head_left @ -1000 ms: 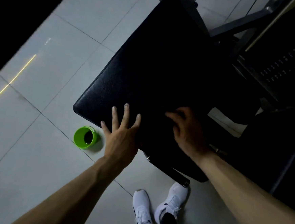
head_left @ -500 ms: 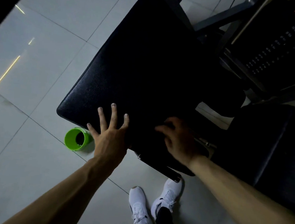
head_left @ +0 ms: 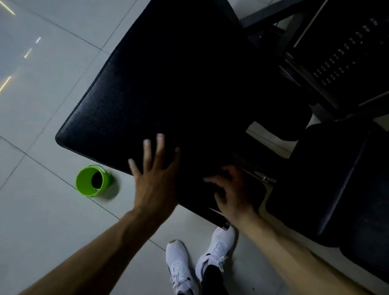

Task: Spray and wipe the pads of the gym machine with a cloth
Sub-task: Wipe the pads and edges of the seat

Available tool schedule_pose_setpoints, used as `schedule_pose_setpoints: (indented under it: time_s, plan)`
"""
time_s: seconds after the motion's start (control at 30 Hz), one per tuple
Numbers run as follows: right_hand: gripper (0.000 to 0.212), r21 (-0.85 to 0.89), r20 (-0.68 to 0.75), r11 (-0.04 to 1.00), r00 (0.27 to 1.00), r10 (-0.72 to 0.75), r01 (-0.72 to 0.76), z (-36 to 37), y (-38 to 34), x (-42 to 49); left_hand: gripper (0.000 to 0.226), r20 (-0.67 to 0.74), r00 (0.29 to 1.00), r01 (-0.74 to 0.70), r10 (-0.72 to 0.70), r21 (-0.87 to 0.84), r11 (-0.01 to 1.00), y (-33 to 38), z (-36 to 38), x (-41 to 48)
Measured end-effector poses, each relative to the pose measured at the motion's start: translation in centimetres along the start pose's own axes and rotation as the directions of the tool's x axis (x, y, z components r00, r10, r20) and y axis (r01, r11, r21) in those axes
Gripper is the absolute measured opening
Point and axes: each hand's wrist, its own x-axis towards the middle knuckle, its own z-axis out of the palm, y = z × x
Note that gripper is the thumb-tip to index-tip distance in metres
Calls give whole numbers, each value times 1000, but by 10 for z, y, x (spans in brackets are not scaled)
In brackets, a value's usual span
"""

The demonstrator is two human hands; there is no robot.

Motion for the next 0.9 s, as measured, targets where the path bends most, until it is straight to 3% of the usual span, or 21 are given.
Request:
schedule_pose_setpoints:
  time_s: [0.07, 0.13, 0.2, 0.3, 0.37, 0.43, 0.57, 0.63, 0.8, 0.9]
  plan:
    - [49, 110, -180, 984, 971, 159, -141, -9, 2, 26, 89, 60, 989, -139, 136, 66, 988, 11, 14, -2]
    - [49, 207, -291, 958, 922, 254, -199, -5, -8, 39, 92, 83, 984, -167, 159, 90, 982, 13, 23, -1]
    - [50, 152, -277, 973, 937, 213, -176, 8, -19, 27, 95, 81, 985, -160, 151, 112, 981, 10, 25, 0]
    - [49, 21, -107, 1000, 994, -2, 4, 22, -14, -23, 98, 103, 982, -170, 157, 142, 975, 10, 25, 2]
    - [47, -10, -30, 999, 999, -37, 37, 19, 0, -48, 97, 117, 981, -170, 154, 146, 975, 11, 23, 2]
    - [48, 1, -63, 999, 997, 52, -52, 10, 7, -48, 97, 122, 982, -161, 143, 154, 975, 13, 22, 2]
    - [43, 147, -304, 960, 913, 272, -238, -1, -1, 19, 90, 102, 985, -157, 142, 155, 975, 15, 24, 2]
    - [40, 198, -312, 958, 913, 262, -207, 3, -12, 38, 89, 84, 986, -155, 143, 153, 976, 14, 25, 3]
    - [48, -21, -127, 997, 990, 68, -71, 19, 4, -53, 89, 65, 987, -154, 146, 147, 977, 14, 25, 3]
    - [50, 31, -229, 978, 951, 210, -208, 9, 28, -65, 87, 56, 987, -154, 148, 125, 980, 15, 25, 2]
